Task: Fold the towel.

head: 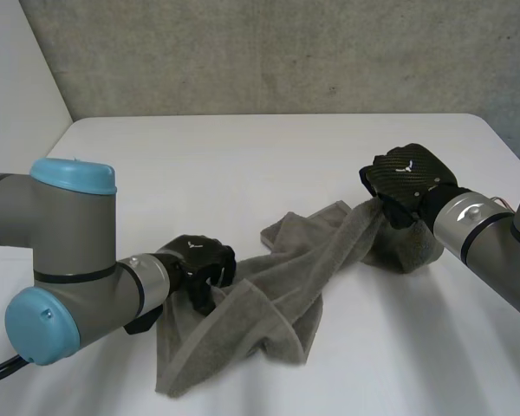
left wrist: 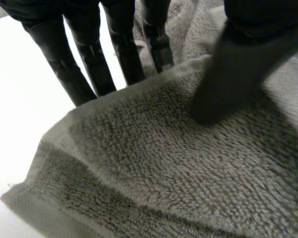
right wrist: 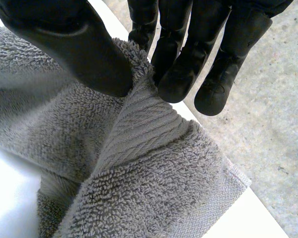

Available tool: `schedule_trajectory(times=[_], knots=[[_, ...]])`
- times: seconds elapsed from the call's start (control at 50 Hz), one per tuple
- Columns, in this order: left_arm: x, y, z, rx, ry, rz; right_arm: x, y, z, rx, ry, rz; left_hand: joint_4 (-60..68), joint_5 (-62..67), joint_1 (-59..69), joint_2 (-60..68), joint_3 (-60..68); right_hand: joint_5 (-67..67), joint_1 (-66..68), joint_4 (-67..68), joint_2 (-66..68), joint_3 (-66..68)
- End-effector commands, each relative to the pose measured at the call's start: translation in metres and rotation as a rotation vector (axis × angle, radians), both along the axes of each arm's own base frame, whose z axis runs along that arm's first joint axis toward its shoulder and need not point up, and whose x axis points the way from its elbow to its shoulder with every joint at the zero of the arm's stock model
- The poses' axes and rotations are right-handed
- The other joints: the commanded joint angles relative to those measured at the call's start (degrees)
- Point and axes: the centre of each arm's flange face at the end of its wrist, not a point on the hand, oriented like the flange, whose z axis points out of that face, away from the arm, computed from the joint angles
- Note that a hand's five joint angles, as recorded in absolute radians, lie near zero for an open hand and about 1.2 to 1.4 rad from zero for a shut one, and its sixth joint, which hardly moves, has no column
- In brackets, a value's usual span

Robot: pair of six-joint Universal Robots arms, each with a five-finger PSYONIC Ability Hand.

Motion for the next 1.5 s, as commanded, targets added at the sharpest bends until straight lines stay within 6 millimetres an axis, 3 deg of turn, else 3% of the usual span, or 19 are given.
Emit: schedule_trajectory(times=[0.02, 0.04, 0.1, 0.16, 0.2, 0.22, 0.26, 0.34, 0.44, 0.48, 0.5, 0.6, 0.66, 0.76, 0.94, 1.14, 1.28, 1.44, 1.5], knots=[[-0.008, -0.020, 0.012, -0.100, 0.013, 0.002, 0.002, -0.008, 0.011, -0.058, -0.009, 0.002, 11.0, 2.1, 11.1, 11.1, 10.8, 2.4, 3.8, 2.3, 3.4, 2.5], [-0.008, -0.020, 0.012, -0.101, 0.013, 0.002, 0.002, -0.008, 0.011, -0.058, -0.009, 0.002, 11.0, 2.1, 11.1, 11.1, 10.8, 2.4, 3.8, 2.3, 3.4, 2.5], [-0.019, -0.058, 0.062, -0.346, 0.096, 0.074, 0.012, -0.038, 0.050, -0.305, -0.096, -0.007, 11.0, 2.1, 11.1, 11.1, 10.8, 2.4, 3.8, 2.3, 3.4, 2.5], [-0.021, -0.072, 0.087, -0.466, 0.152, 0.119, 0.016, -0.047, 0.065, -0.435, -0.141, -0.007, 11.0, 2.1, 11.1, 11.1, 10.8, 2.4, 3.8, 2.3, 3.4, 2.5], [-0.021, -0.092, 0.141, -0.732, 0.289, 0.216, 0.021, -0.059, 0.097, -0.689, -0.247, -0.018, 11.0, 2.1, 11.1, 11.1, 10.8, 2.4, 3.8, 2.3, 3.4, 2.5], [-0.021, -0.093, 0.142, -0.734, 0.290, 0.216, 0.021, -0.059, 0.097, -0.690, -0.248, -0.018, 11.0, 2.1, 11.1, 11.1, 10.8, 2.4, 3.8, 2.3, 3.4, 2.5], [-0.013, -0.093, 0.197, -0.988, 0.441, 0.300, 0.023, -0.061, 0.115, -0.800, -0.310, -0.016, 11.0, 2.1, 11.1, 11.1, 10.8, 2.4, 3.8, 2.3, 3.4, 2.5], [-0.008, -0.086, 0.220, -1.097, 0.518, 0.330, 0.018, -0.064, 0.122, -0.801, -0.318, -0.029, 11.0, 2.1, 11.1, 11.1, 10.8, 2.4, 3.8, 2.3, 3.4, 2.5], [-0.009, -0.081, 0.195, -1.005, 0.471, 0.312, 0.021, -0.060, 0.114, -0.706, -0.286, 0.000, 11.0, 2.1, 11.1, 11.1, 10.8, 2.4, 3.8, 2.3, 3.4, 2.5], [-0.005, -0.078, 0.162, -0.882, 0.411, 0.312, 0.026, -0.052, 0.098, -0.597, -0.246, 0.067, 11.0, 2.1, 11.1, 11.1, 10.8, 2.4, 3.8, 2.3, 3.4, 2.5], [-0.005, -0.078, 0.162, -0.882, 0.411, 0.312, 0.026, -0.052, 0.098, -0.597, -0.246, 0.068, 11.0, 2.1, 11.1, 11.1, 10.8, 2.4, 3.8, 2.3, 3.4, 2.5], [0.003, -0.060, 0.093, -0.668, 0.276, 0.280, 0.033, -0.024, 0.048, -0.277, -0.153, 0.241, 11.0, 2.1, 11.1, 11.1, 10.8, 2.4, 3.8, 2.3, 3.4, 2.5], [0.005, -0.055, 0.077, -0.626, 0.245, 0.270, 0.033, -0.017, 0.031, -0.177, -0.129, 0.263, 11.0, 2.1, 11.1, 11.1, 10.8, 2.4, 3.8, 2.3, 3.4, 2.5], [0.013, -0.039, 0.036, -0.549, 0.119, 0.232, 0.024, 0.004, -0.021, 0.065, 0.054, 0.273, 11.0, 2.1, 11.1, 11.1, 10.8, 2.4, 3.8, 2.3, 3.4, 2.5], [0.030, -0.043, 0.023, -0.552, 0.023, 0.225, 0.010, 0.010, -0.038, 0.114, 0.155, 0.191, 9.7, 0.8, 9.8, 9.8, 9.5, 2.4, 3.8, 2.3, 3.4, 2.5], [0.029, -0.019, 0.006, -0.426, 0.024, 0.084, 0.001, 0.022, -0.054, 0.186, 0.168, 0.168, -33.7, -42.6, -33.5, -33.6, -33.9, 2.4, 3.8, 2.3, 3.4, 2.5], [0.031, -0.010, 0.012, -0.410, 0.028, 0.065, 0.001, 0.024, -0.059, 0.190, 0.156, 0.161, -34.5, -43.4, -34.4, -34.4, -34.7, 2.4, 3.8, 2.3, 3.4, 2.5], [0.044, -0.021, 0.005, -0.397, -0.002, 0.127, -0.007, 0.010, -0.057, 0.195, 0.077, 0.059, -29.8, -38.7, -29.7, -29.7, -30.0, 2.4, 3.8, 2.3, 3.4, 2.5], [0.048, -0.023, 0.002, -0.384, -0.014, 0.145, -0.012, 0.007, -0.057, 0.193, 0.086, 0.018, -26.7, -35.6, -26.5, -26.5, -26.9, -9.1, -7.7, -9.2, -8.1, -9.0]])
